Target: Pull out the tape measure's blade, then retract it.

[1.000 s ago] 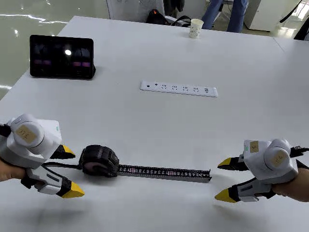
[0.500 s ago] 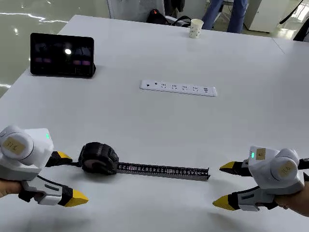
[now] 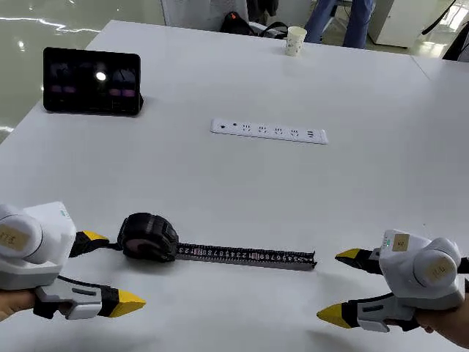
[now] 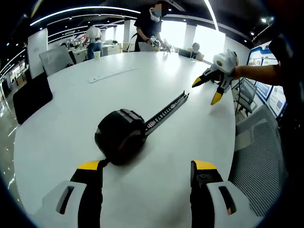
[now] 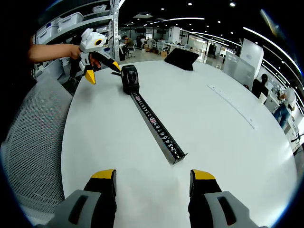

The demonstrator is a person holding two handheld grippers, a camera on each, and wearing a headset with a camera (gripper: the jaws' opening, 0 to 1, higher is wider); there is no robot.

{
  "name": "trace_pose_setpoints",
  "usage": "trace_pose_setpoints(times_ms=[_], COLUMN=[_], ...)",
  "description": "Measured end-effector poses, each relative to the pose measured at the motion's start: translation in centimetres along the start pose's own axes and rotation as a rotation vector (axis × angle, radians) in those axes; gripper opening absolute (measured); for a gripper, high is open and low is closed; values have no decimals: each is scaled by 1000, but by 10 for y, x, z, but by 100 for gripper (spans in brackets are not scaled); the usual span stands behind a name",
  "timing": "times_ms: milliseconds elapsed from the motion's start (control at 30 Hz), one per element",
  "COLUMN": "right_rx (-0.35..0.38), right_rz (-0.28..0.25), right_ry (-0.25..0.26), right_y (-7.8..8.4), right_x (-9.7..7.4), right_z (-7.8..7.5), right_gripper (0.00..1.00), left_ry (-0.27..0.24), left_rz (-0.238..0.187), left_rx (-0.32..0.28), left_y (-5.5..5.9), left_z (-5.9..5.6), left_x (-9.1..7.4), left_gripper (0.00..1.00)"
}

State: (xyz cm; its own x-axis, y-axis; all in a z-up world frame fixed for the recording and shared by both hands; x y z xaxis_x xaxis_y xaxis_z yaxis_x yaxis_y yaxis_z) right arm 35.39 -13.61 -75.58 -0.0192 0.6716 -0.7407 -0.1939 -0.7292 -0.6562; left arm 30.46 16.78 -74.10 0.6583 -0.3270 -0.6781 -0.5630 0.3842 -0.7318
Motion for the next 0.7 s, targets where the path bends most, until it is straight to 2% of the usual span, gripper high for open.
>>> trace_pose_setpoints(times_ms=[233, 367, 600, 700], right_rx=[26, 50, 78, 92], right_rz=[-26, -61, -99, -115], right_ry=[22, 44, 63, 68], right_y=[2, 1, 1, 1], right_x=[2, 3, 6, 7], right_z=[1, 2, 10, 13], right_gripper=[65, 69, 72, 73], left_ry=[-37, -64, -103, -104], left_rz=[-21, -38, -71, -73], left_rx=[-19, -33, -47, -55], left_y=[0, -1, -4, -6], left_z=[-4, -5, -13, -17], left_x=[-2, -4, -5, -6], left_gripper=[78, 80, 82, 83])
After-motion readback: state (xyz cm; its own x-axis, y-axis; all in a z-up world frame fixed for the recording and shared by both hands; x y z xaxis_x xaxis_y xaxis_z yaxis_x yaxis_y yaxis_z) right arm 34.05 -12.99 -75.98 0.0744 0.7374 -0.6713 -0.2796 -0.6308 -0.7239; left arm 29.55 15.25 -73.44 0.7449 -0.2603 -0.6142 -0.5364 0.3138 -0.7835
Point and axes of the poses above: the centre of the closed fingertips' face, and the gripper's own axes: x roughly forward along the fingers, z roughly to its left, y roughly out of its underside, the point moved 2 cm from there along -x, roughly backward along the fingers, and after that the axes turned 14 degrees about -y, right-handed, at the moved point
